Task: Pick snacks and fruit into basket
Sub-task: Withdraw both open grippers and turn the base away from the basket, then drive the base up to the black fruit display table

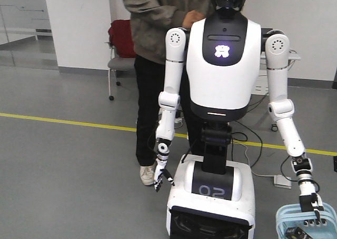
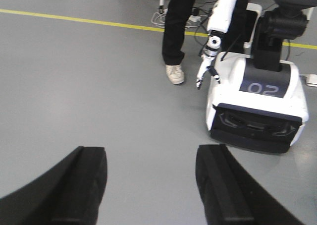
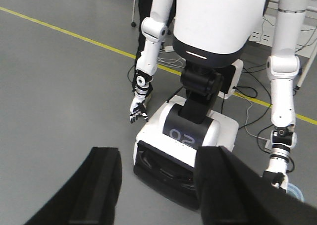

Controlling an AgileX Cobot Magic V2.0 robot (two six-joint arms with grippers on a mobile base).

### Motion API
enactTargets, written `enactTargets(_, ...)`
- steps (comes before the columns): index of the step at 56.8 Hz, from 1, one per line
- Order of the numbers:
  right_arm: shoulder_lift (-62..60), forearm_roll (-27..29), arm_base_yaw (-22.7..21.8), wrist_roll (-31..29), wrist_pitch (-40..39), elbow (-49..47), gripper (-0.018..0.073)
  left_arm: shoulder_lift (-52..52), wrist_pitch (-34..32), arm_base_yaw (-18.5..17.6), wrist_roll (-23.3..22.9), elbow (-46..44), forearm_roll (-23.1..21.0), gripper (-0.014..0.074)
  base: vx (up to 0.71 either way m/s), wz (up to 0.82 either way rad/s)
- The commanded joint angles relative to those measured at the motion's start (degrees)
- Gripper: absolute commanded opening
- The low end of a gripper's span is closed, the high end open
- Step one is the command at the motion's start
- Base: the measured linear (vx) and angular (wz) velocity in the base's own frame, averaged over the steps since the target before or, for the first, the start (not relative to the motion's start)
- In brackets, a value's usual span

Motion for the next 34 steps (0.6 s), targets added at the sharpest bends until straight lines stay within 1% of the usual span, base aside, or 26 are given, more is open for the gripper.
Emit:
enactTargets(1, -0.16, 1.46, -0.43, -0.28, -3.62, -1.83, 0.0396, 0.29, -3.91, -0.06, -0.32, -1.76, 1.13, 0.0495, -0.20, 0.35)
enactTargets(17, -0.88, 1.46, -0.43, -0.28, -3.41, -1.83, 0.0396, 0.29, -3.89, -0.06, -0.32, -1.76, 1.13, 0.0495, -0.15, 0.46)
enactTargets(34, -0.88, 1.46, -0.43, -0.28, -3.41, -1.83, 0.0396, 0.29, -3.84, -0.06, -0.32, -1.76, 1.13, 0.0495, -0.06, 0.68)
